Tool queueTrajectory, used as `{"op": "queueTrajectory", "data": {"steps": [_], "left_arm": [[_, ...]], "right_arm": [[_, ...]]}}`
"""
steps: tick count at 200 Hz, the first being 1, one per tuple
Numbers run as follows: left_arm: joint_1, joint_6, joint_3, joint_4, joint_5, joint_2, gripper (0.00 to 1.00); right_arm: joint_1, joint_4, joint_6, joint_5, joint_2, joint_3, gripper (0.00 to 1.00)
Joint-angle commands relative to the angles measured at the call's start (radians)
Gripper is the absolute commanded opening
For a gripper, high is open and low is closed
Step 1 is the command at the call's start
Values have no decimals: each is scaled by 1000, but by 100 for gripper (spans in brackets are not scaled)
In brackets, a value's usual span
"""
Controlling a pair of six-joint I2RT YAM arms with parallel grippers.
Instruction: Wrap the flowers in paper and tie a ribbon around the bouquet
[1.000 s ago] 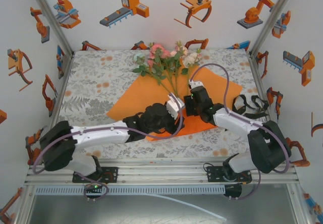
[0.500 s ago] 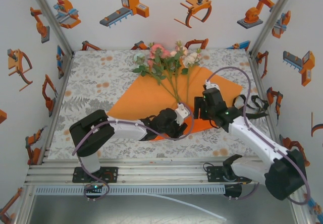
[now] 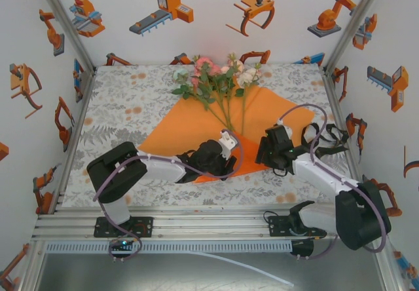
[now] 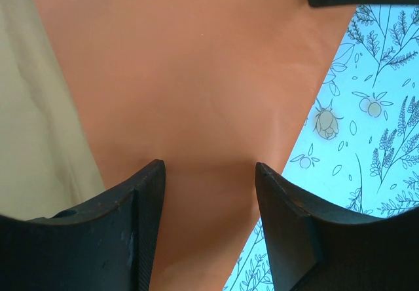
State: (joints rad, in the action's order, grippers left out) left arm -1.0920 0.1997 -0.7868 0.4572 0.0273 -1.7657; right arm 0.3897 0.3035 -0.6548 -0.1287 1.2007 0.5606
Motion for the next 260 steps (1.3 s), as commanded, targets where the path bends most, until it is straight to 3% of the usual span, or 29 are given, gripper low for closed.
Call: {"op": "queueTrajectory", "data": {"steps": [1, 17, 61, 120, 143, 162, 190, 213, 237, 260], "left_arm": [[10, 41, 36, 1, 23, 26, 55], [18, 54, 54, 0, 20, 34, 55], [82, 87, 163, -6, 49, 111, 55], [112, 119, 168, -27, -11, 231, 59], [137, 184, 130, -103, -6, 320, 70], [188, 299, 95, -211, 33, 394, 71], [349, 506, 42, -468, 109, 498, 70], [570, 635, 31, -690, 208, 570, 67], [826, 654, 77, -738, 233, 605, 66], [977, 613, 92, -738, 266, 559, 66]], "right_arm": [[-69, -52, 17, -71, 15, -38, 59], [-105, -60, 15, -19, 28, -57, 58], [-77, -40, -51, 138, -29, -99, 55], [-44, 80, -11, 134, -162, 34, 56], [50, 99, 48, 53, -144, 111, 56], [138, 70, 68, 27, -79, 170, 56], [268, -3, 103, -8, 87, 271, 56], [310, -58, 137, -26, 231, 354, 57], [313, -78, 207, -60, 337, 422, 59], [312, -78, 254, -69, 398, 471, 59]]}}
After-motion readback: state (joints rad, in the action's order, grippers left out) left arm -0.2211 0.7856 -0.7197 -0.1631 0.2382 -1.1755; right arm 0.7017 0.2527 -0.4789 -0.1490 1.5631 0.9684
